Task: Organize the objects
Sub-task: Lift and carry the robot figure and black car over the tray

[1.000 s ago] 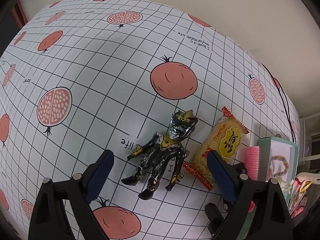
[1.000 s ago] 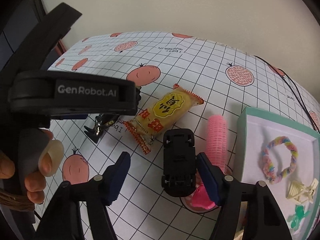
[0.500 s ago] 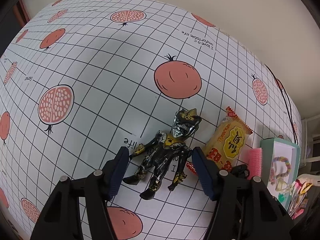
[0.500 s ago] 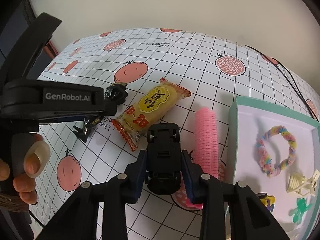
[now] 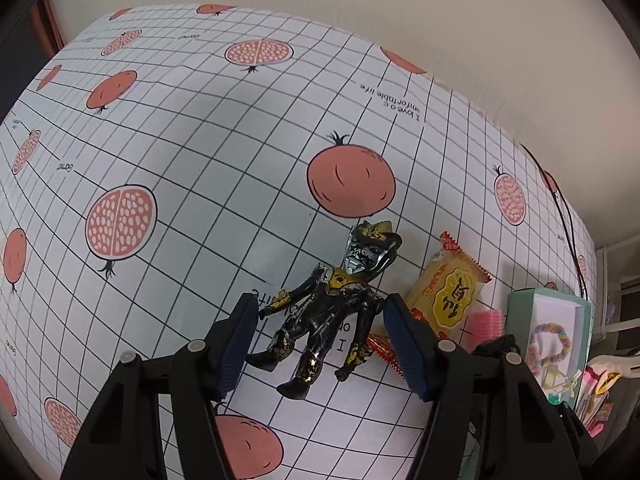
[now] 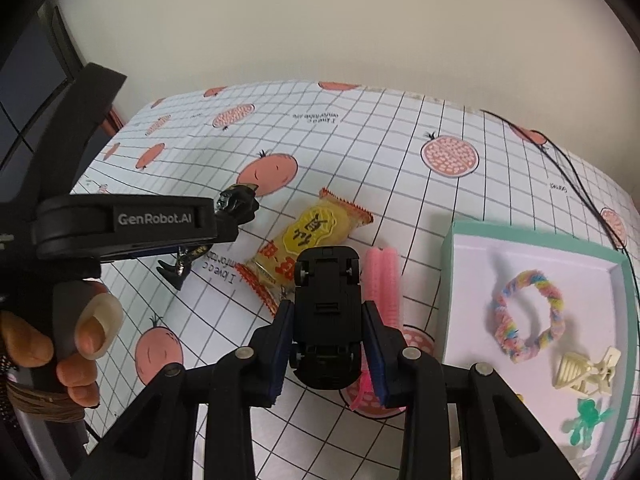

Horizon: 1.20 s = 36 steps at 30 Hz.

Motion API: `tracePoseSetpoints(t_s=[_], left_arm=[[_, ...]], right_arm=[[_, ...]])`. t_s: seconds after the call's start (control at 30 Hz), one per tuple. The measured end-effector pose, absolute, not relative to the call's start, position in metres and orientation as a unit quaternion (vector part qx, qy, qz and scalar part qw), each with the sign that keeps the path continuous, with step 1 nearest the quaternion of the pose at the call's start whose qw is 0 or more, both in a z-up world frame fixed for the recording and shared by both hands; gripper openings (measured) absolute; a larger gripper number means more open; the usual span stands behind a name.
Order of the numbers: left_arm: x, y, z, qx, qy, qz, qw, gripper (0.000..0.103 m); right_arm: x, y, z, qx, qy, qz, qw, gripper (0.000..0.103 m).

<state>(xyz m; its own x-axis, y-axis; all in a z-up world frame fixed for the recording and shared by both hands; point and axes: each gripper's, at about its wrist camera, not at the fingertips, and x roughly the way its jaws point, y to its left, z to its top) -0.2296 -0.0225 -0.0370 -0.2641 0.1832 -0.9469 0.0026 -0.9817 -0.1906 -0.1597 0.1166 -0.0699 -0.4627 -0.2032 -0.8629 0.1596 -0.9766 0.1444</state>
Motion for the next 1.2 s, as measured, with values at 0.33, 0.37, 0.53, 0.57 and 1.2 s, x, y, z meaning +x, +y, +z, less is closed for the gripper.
tracePoseSetpoints(t_s=[0.33, 0.37, 0.53, 0.57, 1.2], left_arm=[[-0.230, -0.026, -0.005, -0.571, -0.091, 0.813, 0.070, 0.066], [-0.233, -0.029, -0.001, -0.565, -0.094, 0.816, 0.074, 0.066], [-0.241, -0.028, 0.013, -0.538, -0.099, 0.832, 0.087, 0.066], [-0.241, -0.026, 0.016, -0.534, -0.098, 0.835, 0.090, 0.066], [-0.218, 0.047, 0.056, -0.496, -0.059, 0.848, 0.175, 0.066]], right_arm=[[-0.158, 0.126, -0.043, 0.485, -0.036, -0.868, 0.104, 0.036], [-0.157, 0.127, -0.039, 0.483, -0.034, -0.869, 0.100, 0.036], [-0.155, 0.137, -0.027, 0.478, -0.040, -0.873, 0.090, 0.036], [-0.155, 0.141, -0.025, 0.478, -0.041, -0.873, 0.086, 0.036], [-0.138, 0.237, -0.010, 0.472, -0.071, -0.879, 0.007, 0.036]])
